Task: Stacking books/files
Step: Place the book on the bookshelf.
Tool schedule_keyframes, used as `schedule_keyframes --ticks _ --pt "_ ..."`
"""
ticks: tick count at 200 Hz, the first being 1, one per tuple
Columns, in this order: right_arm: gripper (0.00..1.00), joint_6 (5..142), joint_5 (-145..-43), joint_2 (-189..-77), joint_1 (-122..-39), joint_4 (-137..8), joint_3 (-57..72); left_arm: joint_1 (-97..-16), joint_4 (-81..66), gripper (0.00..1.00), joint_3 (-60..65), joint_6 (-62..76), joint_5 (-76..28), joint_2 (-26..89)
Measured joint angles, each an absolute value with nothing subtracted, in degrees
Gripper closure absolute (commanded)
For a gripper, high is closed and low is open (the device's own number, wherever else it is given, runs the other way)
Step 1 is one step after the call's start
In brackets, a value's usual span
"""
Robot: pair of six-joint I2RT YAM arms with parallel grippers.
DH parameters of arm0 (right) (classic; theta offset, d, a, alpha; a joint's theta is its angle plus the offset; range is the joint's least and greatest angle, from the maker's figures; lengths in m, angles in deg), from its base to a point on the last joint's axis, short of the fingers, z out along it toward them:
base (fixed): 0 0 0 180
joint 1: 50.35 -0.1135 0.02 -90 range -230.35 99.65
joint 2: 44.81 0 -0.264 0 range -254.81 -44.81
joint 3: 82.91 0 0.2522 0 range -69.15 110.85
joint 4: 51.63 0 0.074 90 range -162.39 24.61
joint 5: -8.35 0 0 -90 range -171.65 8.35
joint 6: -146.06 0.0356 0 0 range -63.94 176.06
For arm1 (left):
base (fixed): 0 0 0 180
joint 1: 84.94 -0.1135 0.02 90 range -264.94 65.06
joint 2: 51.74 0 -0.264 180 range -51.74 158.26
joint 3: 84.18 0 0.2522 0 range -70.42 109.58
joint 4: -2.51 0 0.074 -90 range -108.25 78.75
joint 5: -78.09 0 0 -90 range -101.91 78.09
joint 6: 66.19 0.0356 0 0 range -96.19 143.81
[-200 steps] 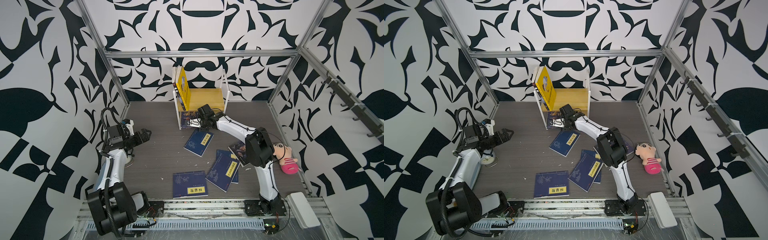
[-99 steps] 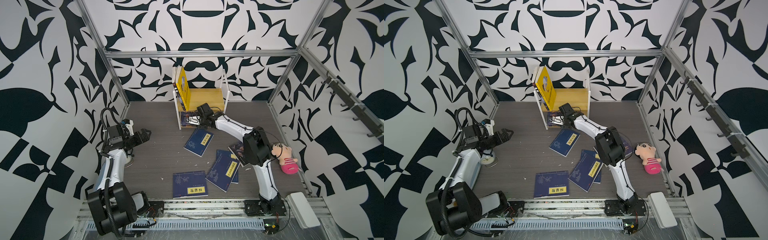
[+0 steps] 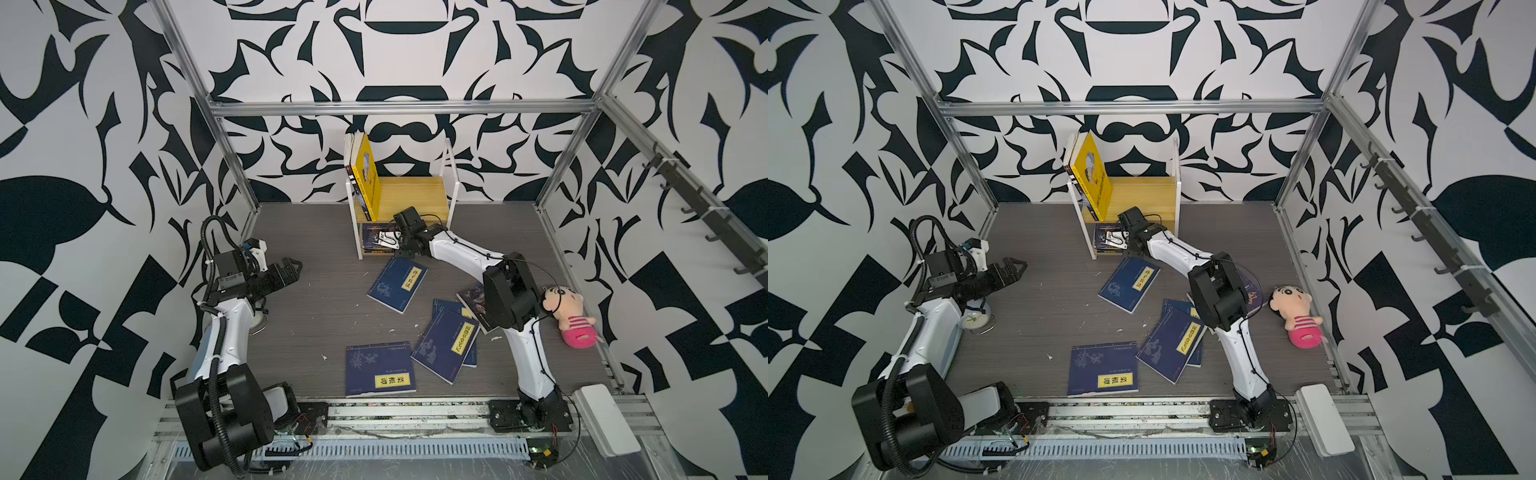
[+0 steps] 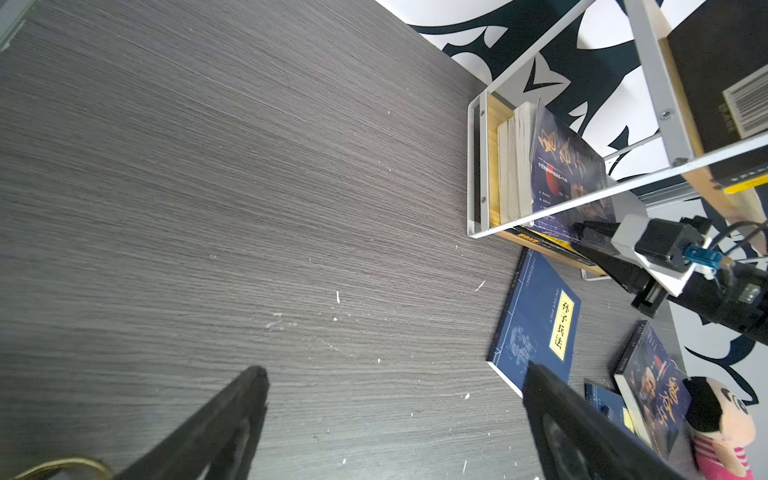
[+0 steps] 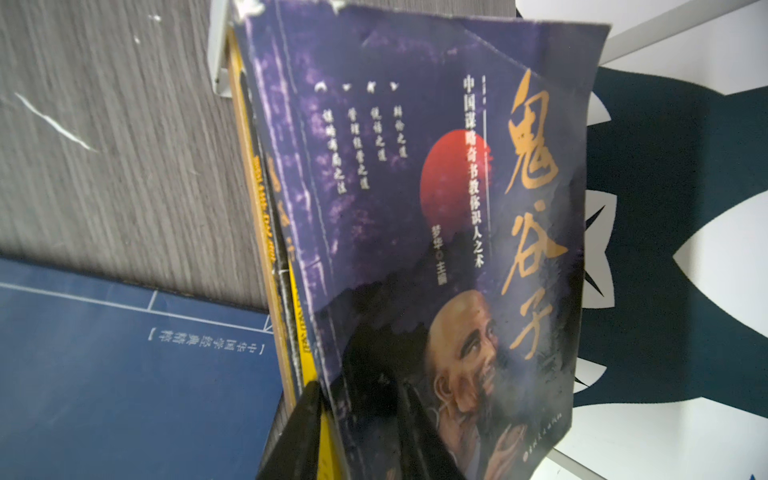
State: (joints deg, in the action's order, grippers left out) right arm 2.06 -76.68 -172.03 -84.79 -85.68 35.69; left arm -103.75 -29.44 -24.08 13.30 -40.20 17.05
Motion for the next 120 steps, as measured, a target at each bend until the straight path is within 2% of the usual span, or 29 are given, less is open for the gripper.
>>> schedule_keyframes --ticks 59,102,120 --pt "0.72 3.92 -76.70 -172.03 -84.76 -85.73 35.75 -103.77 -29.27 0.00 -24.16 13.30 -40.38 17.05" --pt "0.60 8.51 -77.68 -171.02 -84.55 -86.54 35.42 -103.20 -29.07 0.00 -24.16 13.63 -42.15 17.05" --pt "0.56 11.61 -79.02 -166.28 -84.79 -86.71 29.98 -101.69 -29.14 0.00 -24.16 15.07 -43.20 17.05"
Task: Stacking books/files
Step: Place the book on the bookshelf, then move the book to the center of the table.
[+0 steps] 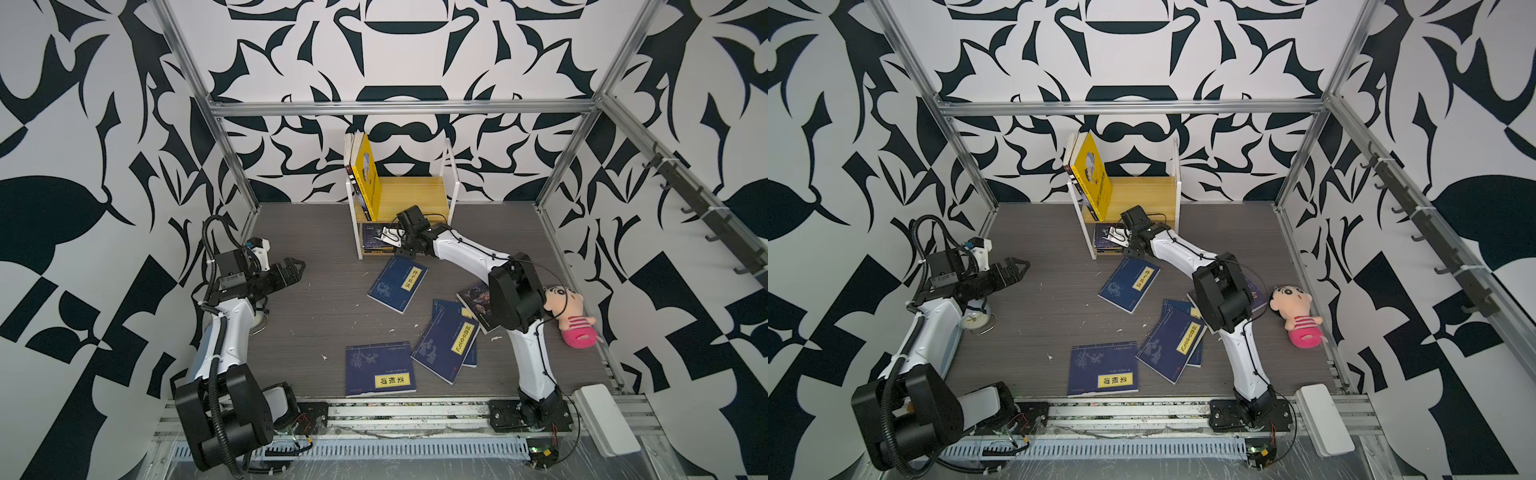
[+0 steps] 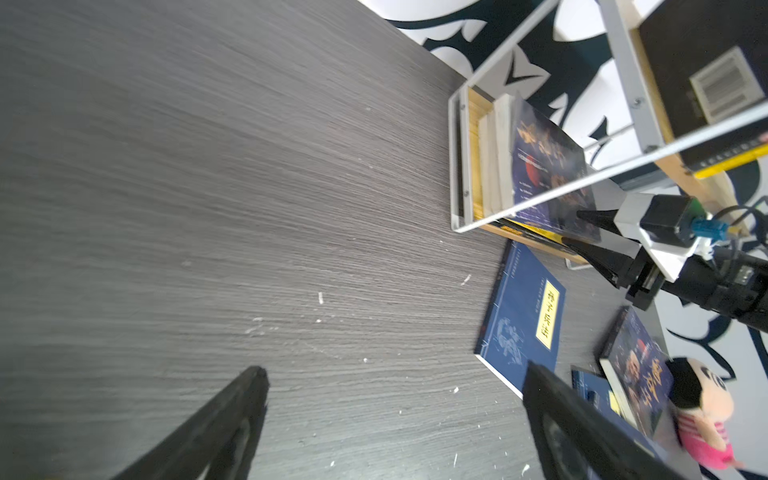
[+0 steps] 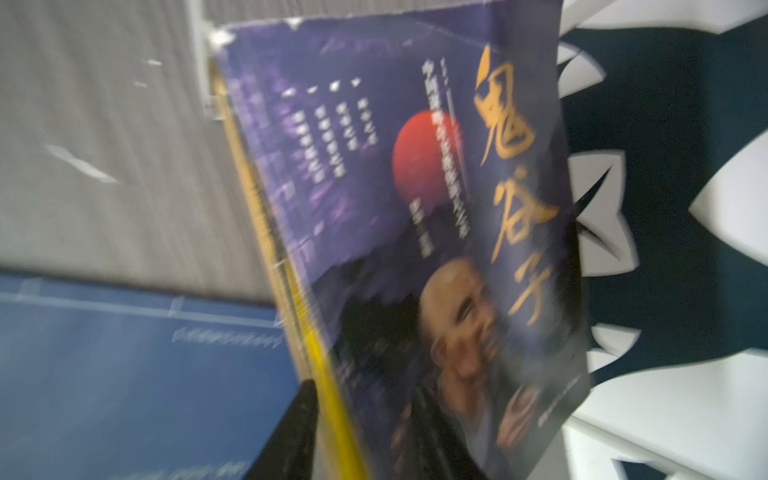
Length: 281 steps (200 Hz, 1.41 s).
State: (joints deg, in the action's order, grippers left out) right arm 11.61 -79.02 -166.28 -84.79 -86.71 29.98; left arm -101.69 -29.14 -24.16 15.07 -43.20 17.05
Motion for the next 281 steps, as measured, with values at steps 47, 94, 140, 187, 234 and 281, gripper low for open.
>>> schedule_keyframes --ticks 47,94,140,187,234,281 --pt "0.49 15.35 -82.99 -143.37 -90.99 -82.99 7.86 -93.95 -32.61 0.00 -24.03 23.47 -44.44 17.69" --pt "0.45 16.84 -85.53 -128.49 -107.08 -79.96 -11.15 -87.99 -37.66 0.00 -23.18 30.53 -43.94 20.03" --pt "0.44 19.26 -82.69 -128.31 -117.83 -82.08 -18.04 -87.42 -39.61 0.00 -23.07 32.89 -42.41 21.14" --pt "0.11 22.39 -84.70 -128.33 -121.81 -84.92 -19.68 -87.42 -40.02 0.00 -23.07 33.72 -41.14 23.00" --pt "0.16 24.22 -86.16 -130.45 -122.60 -85.22 -19.74 -87.42 -40.04 0.00 -23.07 34.20 -40.97 23.63" --pt "0.18 24.86 -85.90 -135.55 -122.62 -84.66 -20.05 -87.16 -40.09 0.00 -23.05 34.40 -40.77 24.51"
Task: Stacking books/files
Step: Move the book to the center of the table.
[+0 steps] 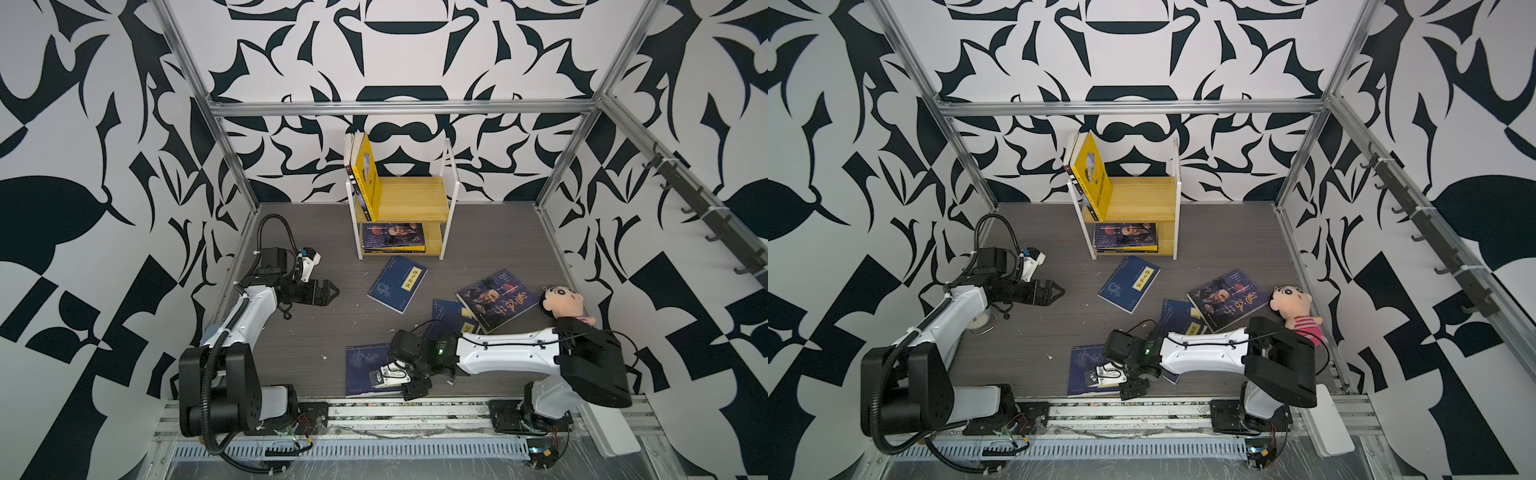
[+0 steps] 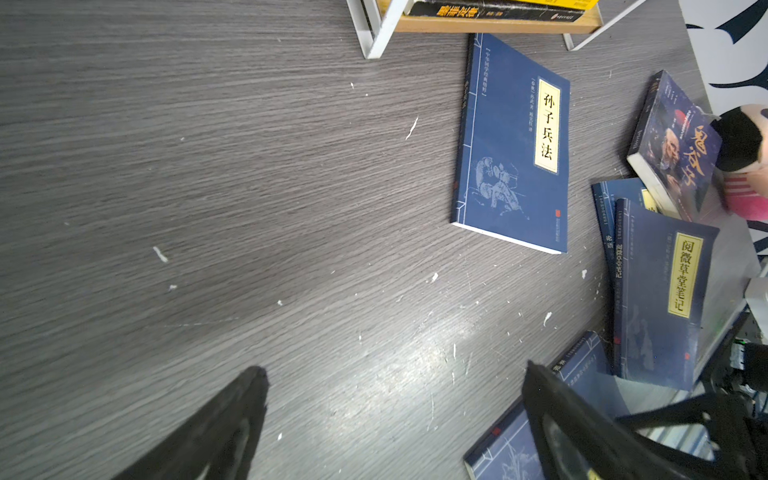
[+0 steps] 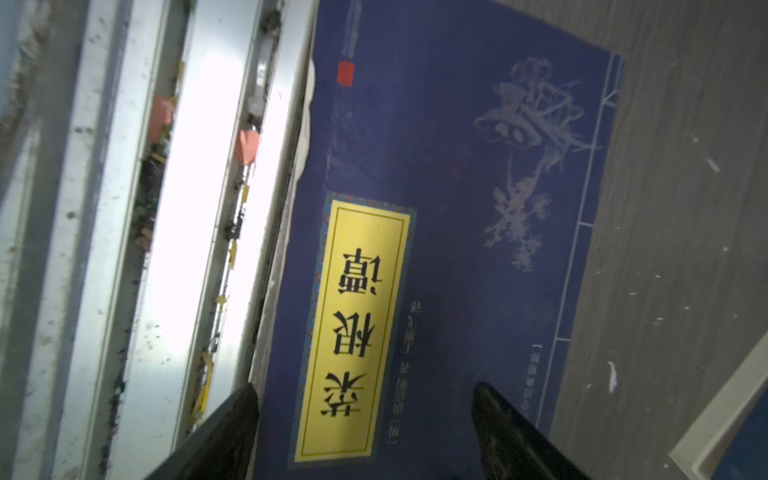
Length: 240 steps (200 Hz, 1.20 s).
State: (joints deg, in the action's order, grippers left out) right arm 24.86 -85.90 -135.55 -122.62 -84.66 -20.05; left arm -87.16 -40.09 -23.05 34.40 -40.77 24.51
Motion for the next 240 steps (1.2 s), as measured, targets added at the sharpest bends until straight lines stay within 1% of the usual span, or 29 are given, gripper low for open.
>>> schedule_keyframes --ticks 10,32,51,70,96,118,143,169,190,210,212,215,240 --pt "0.21 24.86 -85.55 -136.14 -122.62 -84.39 -20.12 -87.07 -40.09 0.00 -23.07 34.64 -40.77 24.51" --pt "0.31 25.01 -84.04 -137.86 -122.62 -83.26 -20.09 -86.63 -40.28 0.00 -23.07 35.31 -40.77 24.51" --pt "0.33 24.44 -82.12 -138.58 -122.80 -81.46 -19.72 -86.08 -40.37 0.00 -23.07 36.10 -40.57 24.62" --pt "0.38 22.93 -79.96 -140.16 -122.12 -80.18 -18.17 -85.25 -40.81 0.00 -22.96 37.04 -40.05 25.23" --pt "0.38 20.51 -76.85 -143.59 -119.06 -75.65 -15.46 -83.92 -41.38 0.01 -22.31 37.61 -39.13 27.20" --pt "0.35 18.17 -73.42 -146.93 -116.61 -71.08 -12.92 -82.59 -42.38 0.03 -21.41 37.81 -37.93 29.40" --pt "0.34 15.81 -69.27 -150.85 -114.16 -65.29 -10.08 -81.19 -43.06 0.07 -20.49 37.78 -35.90 32.22" --pt "0.33 15.04 -66.16 -152.42 -112.04 -63.04 -8.92 -79.70 -43.76 0.12 -18.52 36.78 -33.08 37.40" --pt "0.34 15.83 -66.49 -151.09 -111.12 -64.24 -10.00 -78.50 -44.55 0.12 -16.93 35.47 -30.89 41.42" --pt "0.35 17.49 -69.12 -148.27 -111.80 -67.35 -11.88 -77.78 -45.99 0.14 -14.87 33.61 -29.34 44.37" --pt "0.36 17.69 -69.33 -147.98 -112.02 -67.56 -12.09 -77.78 -46.16 0.17 -14.66 33.41 -29.27 44.48" --pt "0.37 18.04 -69.75 -147.46 -112.33 -67.96 -12.44 -77.74 -46.21 0.19 -14.31 33.17 -29.12 44.77" --pt "0.46 20.95 -73.75 -144.73 -115.23 -69.92 -13.78 -77.39 -47.08 0.25 -11.92 30.35 -29.01 47.09"
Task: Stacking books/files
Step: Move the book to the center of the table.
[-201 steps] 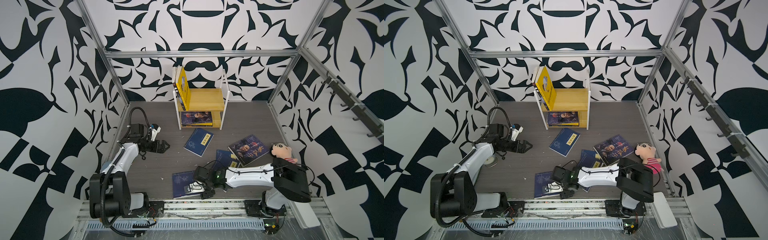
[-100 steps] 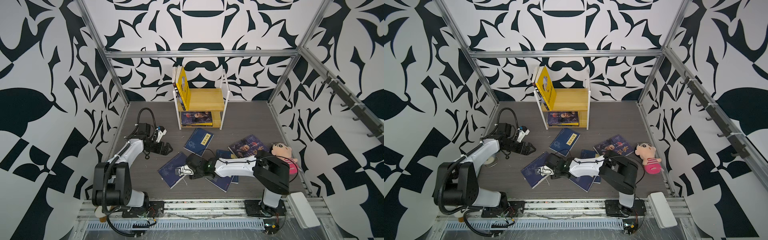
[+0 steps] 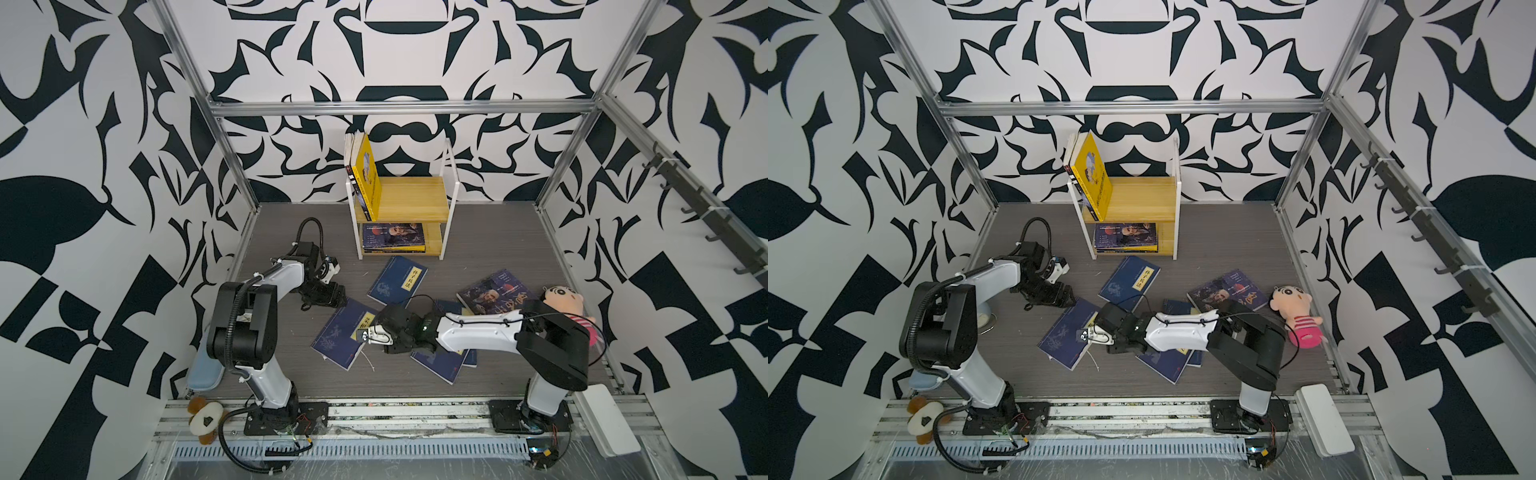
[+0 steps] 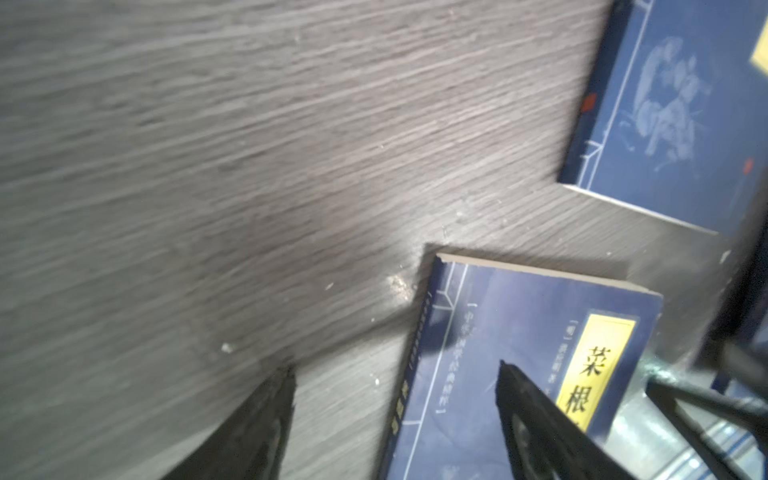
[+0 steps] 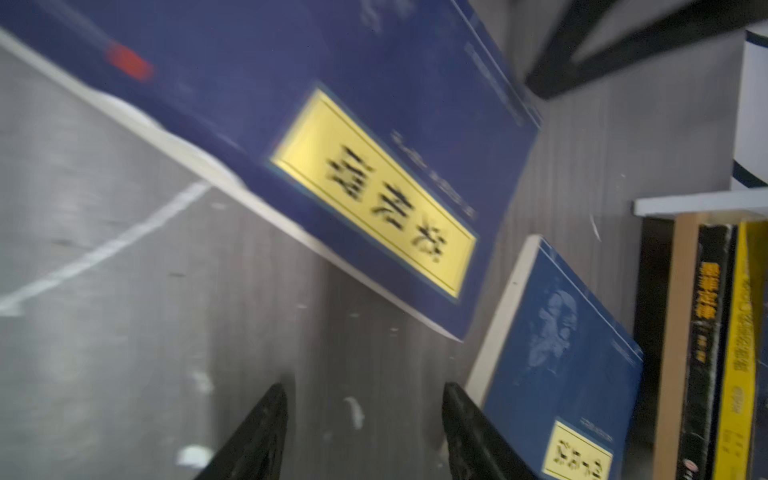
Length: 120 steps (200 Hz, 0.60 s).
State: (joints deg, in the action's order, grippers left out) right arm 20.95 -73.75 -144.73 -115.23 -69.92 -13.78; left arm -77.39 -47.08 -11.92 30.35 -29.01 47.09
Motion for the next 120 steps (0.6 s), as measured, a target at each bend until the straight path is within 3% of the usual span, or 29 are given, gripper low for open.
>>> schedule_keyframes --ticks 39,89,120 --pt "0.46 23.42 -78.25 -144.86 -116.87 -68.44 -13.73 -76.97 -47.82 0.35 -11.14 28.17 -29.71 48.07" --pt "0.46 22.10 -77.81 -152.22 -116.98 -63.39 -9.58 -76.66 -49.07 0.40 -9.85 27.45 -32.07 49.73" --pt "0.52 21.10 -77.20 -154.43 -116.78 -60.94 -7.94 -76.23 -50.34 0.46 -8.45 26.92 -34.50 51.39"
